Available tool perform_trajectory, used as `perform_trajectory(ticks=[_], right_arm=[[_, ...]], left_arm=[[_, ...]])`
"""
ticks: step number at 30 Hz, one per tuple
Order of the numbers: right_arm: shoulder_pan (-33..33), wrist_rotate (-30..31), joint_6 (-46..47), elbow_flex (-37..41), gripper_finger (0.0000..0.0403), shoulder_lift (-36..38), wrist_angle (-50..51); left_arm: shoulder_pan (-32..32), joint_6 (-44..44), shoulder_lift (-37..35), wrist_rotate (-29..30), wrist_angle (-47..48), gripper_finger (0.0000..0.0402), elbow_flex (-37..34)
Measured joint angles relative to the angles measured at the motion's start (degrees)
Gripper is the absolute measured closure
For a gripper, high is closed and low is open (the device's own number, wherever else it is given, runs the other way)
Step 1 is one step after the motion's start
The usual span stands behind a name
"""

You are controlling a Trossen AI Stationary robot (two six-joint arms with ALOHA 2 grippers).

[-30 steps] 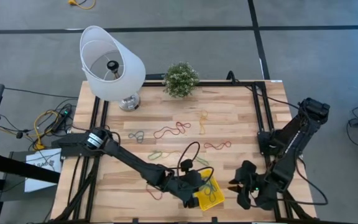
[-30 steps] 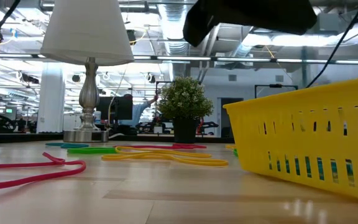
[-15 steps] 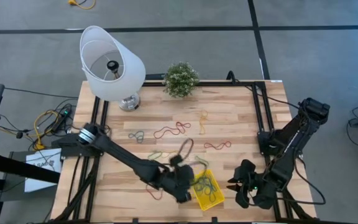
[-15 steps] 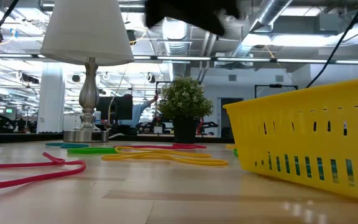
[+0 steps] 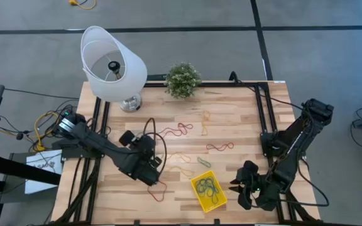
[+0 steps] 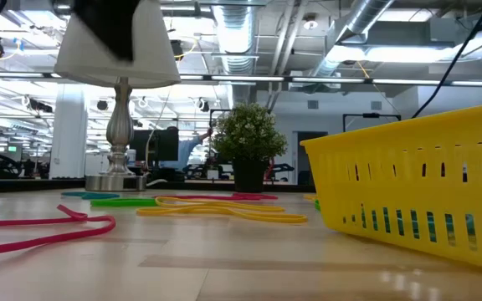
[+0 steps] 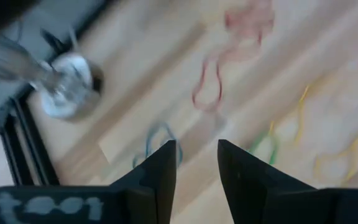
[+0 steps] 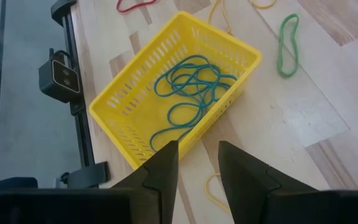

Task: Pick and place items into bin
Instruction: Put the blue rubber band into the bin

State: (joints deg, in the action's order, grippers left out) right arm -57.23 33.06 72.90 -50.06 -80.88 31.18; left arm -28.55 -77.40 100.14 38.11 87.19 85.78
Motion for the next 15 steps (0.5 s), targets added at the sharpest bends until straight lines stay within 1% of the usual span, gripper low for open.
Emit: perform_trajectory(ticks=[2, 4, 6, 9, 12, 15], right_arm=[[0.0, 0.0, 0.0, 0.0, 0.0294, 0.0, 0.0], [0.0, 0.0, 0.0, 0.0, 0.0294, 0.0, 0.0], [0.0, 0.0, 0.0, 0.0, 0.0294, 0.0, -0.1], [0.0, 0.0, -1.7, 0.0, 0.0294, 0.0, -0.1], [0.0, 0.0, -3.7, 0.0, 0.0294, 0.0, -0.1], [0.0, 0.0, -4.4, 0.0, 0.0294, 0.0, -0.1]], left_arm=[[1.4, 3.6, -0.3, -5.0, -3.3, 0.0293, -4.6], [3.5, 4.4, -0.4, -10.8, -3.6, 0.0293, -10.0], [5.6, 4.6, -0.2, -14.9, -3.7, 0.0293, -15.2], [8.8, 7.5, -1.6, -18.0, -7.7, 0.0293, -21.6], [12.0, 13.7, -5.0, -19.3, -18.5, 0.0293, -27.0], [15.2, 19.0, -8.9, -18.2, -26.8, 0.0293, -31.4]])
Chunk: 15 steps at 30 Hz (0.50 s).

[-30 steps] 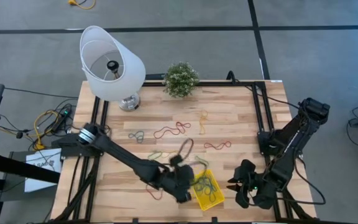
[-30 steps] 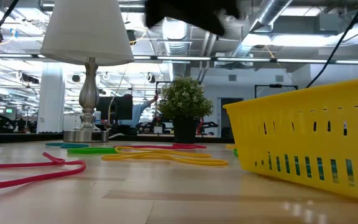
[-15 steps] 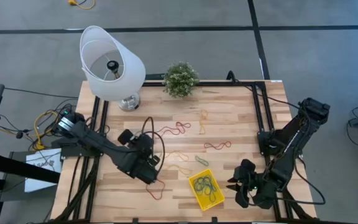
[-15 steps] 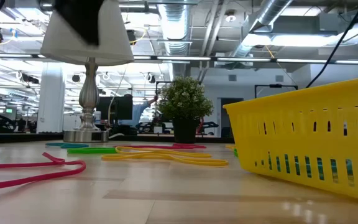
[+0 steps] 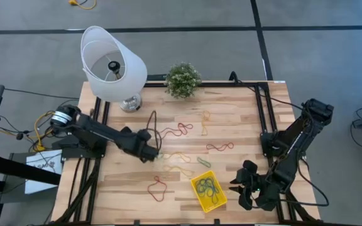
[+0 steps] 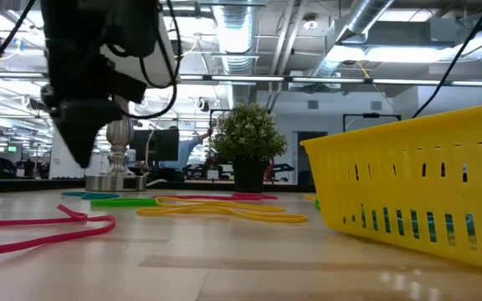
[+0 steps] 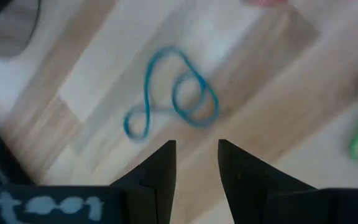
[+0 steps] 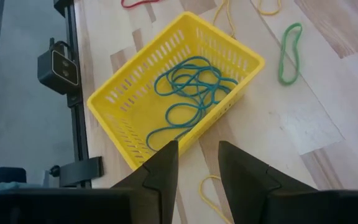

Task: Pick and place items into bin
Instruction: Put the blue rubber band into the bin

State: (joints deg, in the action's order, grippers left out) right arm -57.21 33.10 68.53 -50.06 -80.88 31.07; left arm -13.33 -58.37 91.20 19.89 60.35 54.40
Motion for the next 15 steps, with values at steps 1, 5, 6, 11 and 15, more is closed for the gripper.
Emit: perform_trajectory(ticks=[1, 5, 6, 11, 15], right_arm=[[0.0, 0.0, 0.0, 0.0, 0.0294, 0.0, 0.0], [0.0, 0.0, 0.0, 0.0, 0.0294, 0.0, -0.1], [0.0, 0.0, 0.0, 0.0, 0.0294, 0.0, -0.1], [0.0, 0.0, 0.0, 0.0, 0.0294, 0.0, -0.1], [0.0, 0.0, 0.0, 0.0, 0.0294, 0.0, -0.2]], left_arm=[[1.0, 0.8, -1.0, 0.4, -1.5, 0.0293, -1.0], [4.7, 4.3, -2.9, -0.4, -4.1, 0.0296, -4.5], [5.4, 4.6, -2.8, -1.0, -5.5, 0.0298, -5.3], [6.7, 10.4, -2.2, -2.9, -19.9, 0.0311, -9.4], [6.7, 11.2, -2.0, 0.3, -21.6, 0.0325, -9.7]])
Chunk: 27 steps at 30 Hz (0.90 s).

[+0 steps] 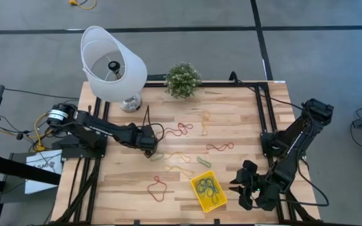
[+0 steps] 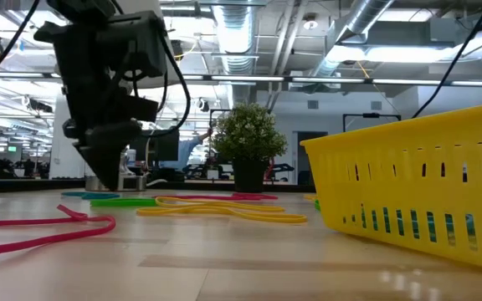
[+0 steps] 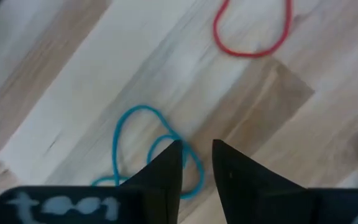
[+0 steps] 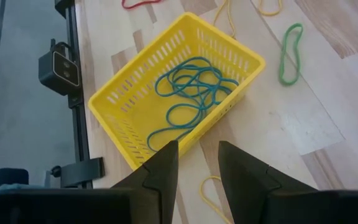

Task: Pick and place items into bin
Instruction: Put the blue rubber band into the bin

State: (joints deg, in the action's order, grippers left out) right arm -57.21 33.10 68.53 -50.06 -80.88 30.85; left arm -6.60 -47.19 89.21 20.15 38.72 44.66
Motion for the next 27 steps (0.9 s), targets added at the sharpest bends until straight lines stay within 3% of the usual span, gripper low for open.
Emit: perform_trajectory(ticks=[8, 17, 27], right_arm=[[0.0, 0.3, 0.0, 0.0, 0.0294, 0.0, 0.0], [0.0, 0.4, 0.0, 0.0, 0.0294, 0.0, 0.0], [0.0, 0.4, 0.0, 0.0, 0.0294, 0.0, 0.0]], left_arm=[[0.3, -2.7, 0.0, -1.4, 3.5, 0.0337, 0.0], [0.5, -3.9, 0.0, -1.4, -0.7, 0.0337, -0.2], [0.9, -7.9, -0.4, -0.6, -8.9, 0.0337, -6.9]])
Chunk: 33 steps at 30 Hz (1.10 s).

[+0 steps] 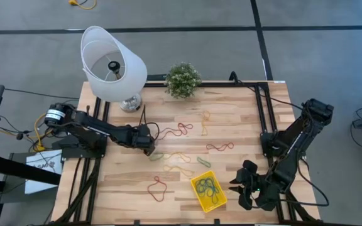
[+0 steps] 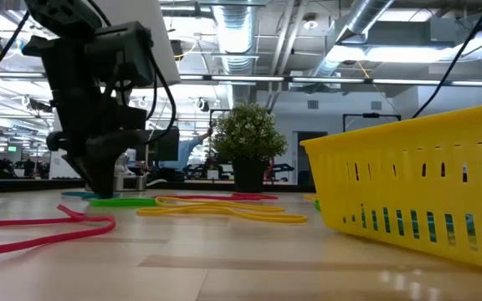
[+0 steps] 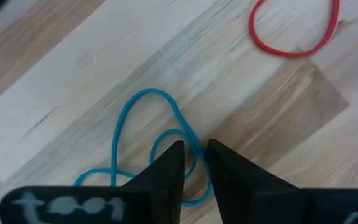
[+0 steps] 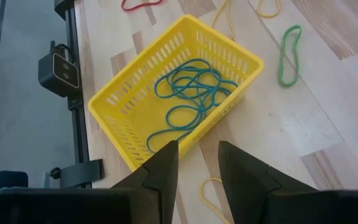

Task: Pick and place items into bin
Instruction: Put the blue rubber band into the bin

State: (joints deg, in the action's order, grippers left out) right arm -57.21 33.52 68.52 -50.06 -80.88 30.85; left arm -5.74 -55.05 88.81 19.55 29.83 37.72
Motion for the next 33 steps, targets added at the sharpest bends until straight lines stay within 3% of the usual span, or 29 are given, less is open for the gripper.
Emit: perform_trajectory(ticks=[4, 8, 12, 18, 22, 27, 30, 33], right_arm=[[0.0, 0.0, 0.0, 0.0, 0.0294, 0.0, 0.0], [0.0, 0.0, 0.0, 0.0, 0.0294, 0.0, 0.0], [0.0, 0.0, 0.0, 0.0, 0.0294, 0.0, 0.0], [0.0, 0.0, 0.0, 0.0, 0.0294, 0.0, 0.0], [0.0, 0.0, 0.0, 0.0, 0.0294, 0.0, 0.0], [0.0, 1.2, 4.7, 0.0, 0.0294, 0.0, 0.0], [0.0, 1.2, 8.8, 0.0, 0.0294, 0.0, 0.0], [0.0, 1.1, 9.9, 0.0, 0.0294, 0.0, 0.0]], left_arm=[[0.0, -1.5, 0.1, 0.8, -0.1, 0.0342, -0.2], [-0.1, -1.5, 0.2, 1.3, -0.5, 0.0386, -0.3], [-1.2, -1.0, 0.4, 2.2, -1.3, 0.0399, 0.3], [-6.5, 1.9, -0.2, 1.0, -2.8, 0.0401, 9.1], [-13.3, 10.0, -0.4, 6.3, -17.1, 0.0401, 16.9], [-22.5, 21.9, 2.2, 8.1, -38.4, 0.0401, 25.9], [-26.8, 27.0, 7.0, 10.4, -44.6, 0.0401, 31.6], [-29.0, 30.7, 13.8, 12.3, -44.2, 0.0401, 38.4]])
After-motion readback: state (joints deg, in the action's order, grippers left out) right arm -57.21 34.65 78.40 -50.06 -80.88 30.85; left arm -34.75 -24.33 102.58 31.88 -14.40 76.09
